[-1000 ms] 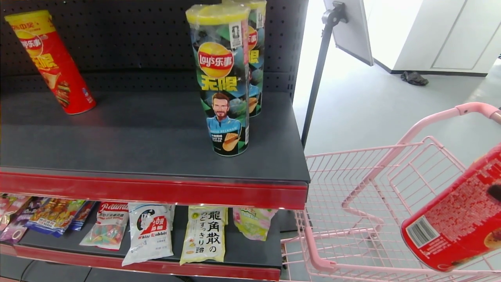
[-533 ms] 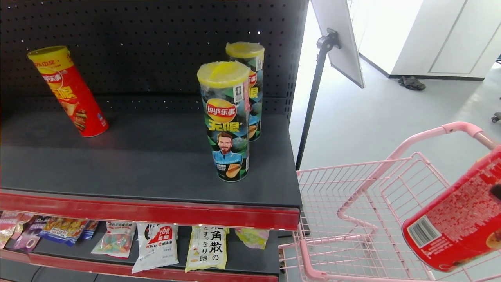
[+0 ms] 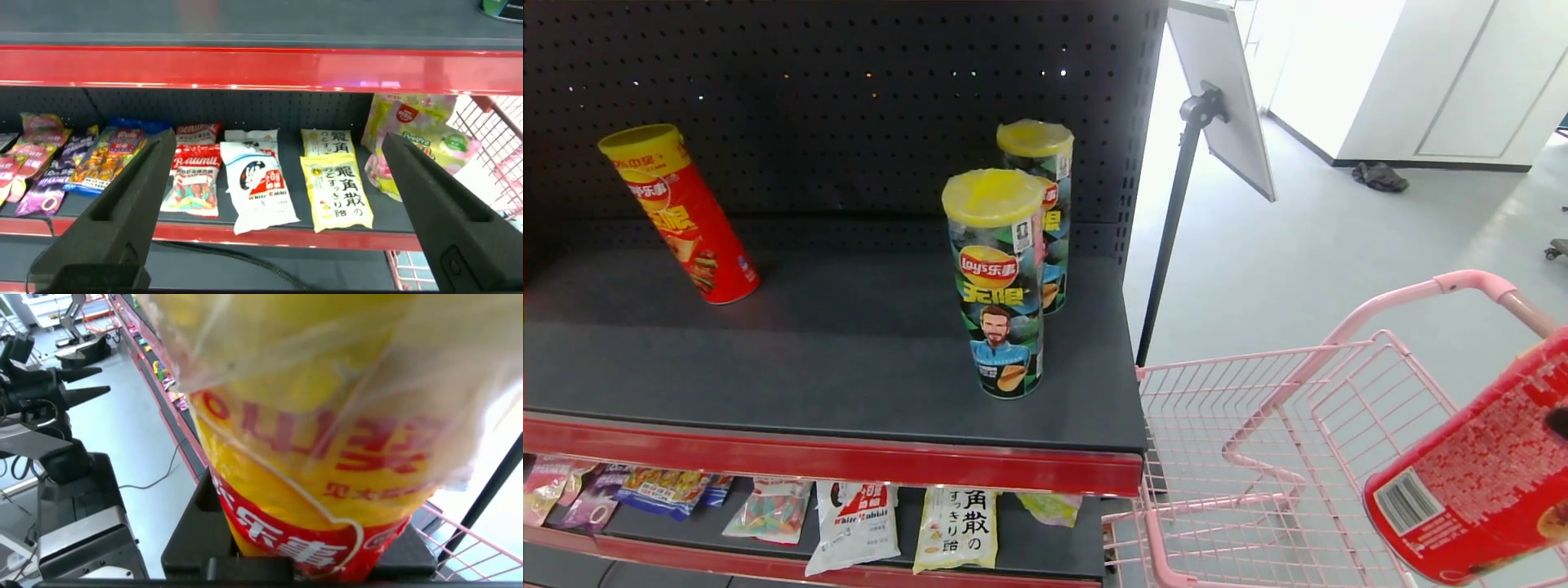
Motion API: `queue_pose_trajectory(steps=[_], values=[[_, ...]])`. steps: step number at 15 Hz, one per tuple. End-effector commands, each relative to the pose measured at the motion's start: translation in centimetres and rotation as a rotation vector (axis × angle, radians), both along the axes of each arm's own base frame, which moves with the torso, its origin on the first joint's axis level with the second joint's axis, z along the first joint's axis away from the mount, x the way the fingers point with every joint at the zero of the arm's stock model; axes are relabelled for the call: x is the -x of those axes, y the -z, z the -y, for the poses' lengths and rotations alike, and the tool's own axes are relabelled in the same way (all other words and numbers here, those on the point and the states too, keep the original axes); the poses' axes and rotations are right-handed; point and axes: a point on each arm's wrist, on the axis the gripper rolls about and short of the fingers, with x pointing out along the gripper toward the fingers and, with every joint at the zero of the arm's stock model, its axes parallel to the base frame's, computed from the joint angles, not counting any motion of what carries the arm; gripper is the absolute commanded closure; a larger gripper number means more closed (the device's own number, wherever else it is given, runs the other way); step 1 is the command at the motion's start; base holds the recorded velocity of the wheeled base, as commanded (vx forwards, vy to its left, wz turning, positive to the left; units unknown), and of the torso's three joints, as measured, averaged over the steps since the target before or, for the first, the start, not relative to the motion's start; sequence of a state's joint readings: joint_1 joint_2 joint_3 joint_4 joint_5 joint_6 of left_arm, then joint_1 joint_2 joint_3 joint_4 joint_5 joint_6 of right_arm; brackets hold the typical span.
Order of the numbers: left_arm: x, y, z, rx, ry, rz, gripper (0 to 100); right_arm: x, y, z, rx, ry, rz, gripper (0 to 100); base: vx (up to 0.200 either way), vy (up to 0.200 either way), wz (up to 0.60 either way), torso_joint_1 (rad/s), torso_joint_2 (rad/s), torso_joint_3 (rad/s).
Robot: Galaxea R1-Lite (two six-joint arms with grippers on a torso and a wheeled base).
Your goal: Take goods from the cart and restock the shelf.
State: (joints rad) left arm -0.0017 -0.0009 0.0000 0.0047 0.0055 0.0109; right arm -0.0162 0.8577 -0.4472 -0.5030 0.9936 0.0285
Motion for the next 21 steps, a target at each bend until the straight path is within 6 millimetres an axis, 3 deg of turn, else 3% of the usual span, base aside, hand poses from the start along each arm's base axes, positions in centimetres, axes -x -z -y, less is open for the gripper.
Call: queue_pose_trajectory(steps=[1, 11, 17, 21], values=[[0.0, 0.0, 0.0, 0.000, -0.001, -0.001, 0, 0.4, 0.1, 0.0, 0.001, 0.000, 0.011, 100, 0.000, 0.000, 0.00, 0.000, 0.00, 0.000], [0.0, 0.0, 0.0, 0.000, -0.001, -0.001, 0, 2.5, 0.6, 0.0, 0.000, 0.009, 0.057, 100, 0.000, 0.000, 0.00, 0.000, 0.00, 0.000], [0.0, 0.0, 0.0, 0.003, -0.001, -0.001, 0, 2.7, 1.4, 0.0, 0.000, 0.008, 0.037, 100, 0.000, 0.200, 0.00, 0.005, 0.00, 0.001], [0.0, 0.0, 0.0, 0.003, -0.001, -0.001, 0, 2.9, 0.6, 0.0, -0.008, 0.007, 0.060, 100, 0.000, 0.200, 0.00, 0.002, 0.01, 0.004]])
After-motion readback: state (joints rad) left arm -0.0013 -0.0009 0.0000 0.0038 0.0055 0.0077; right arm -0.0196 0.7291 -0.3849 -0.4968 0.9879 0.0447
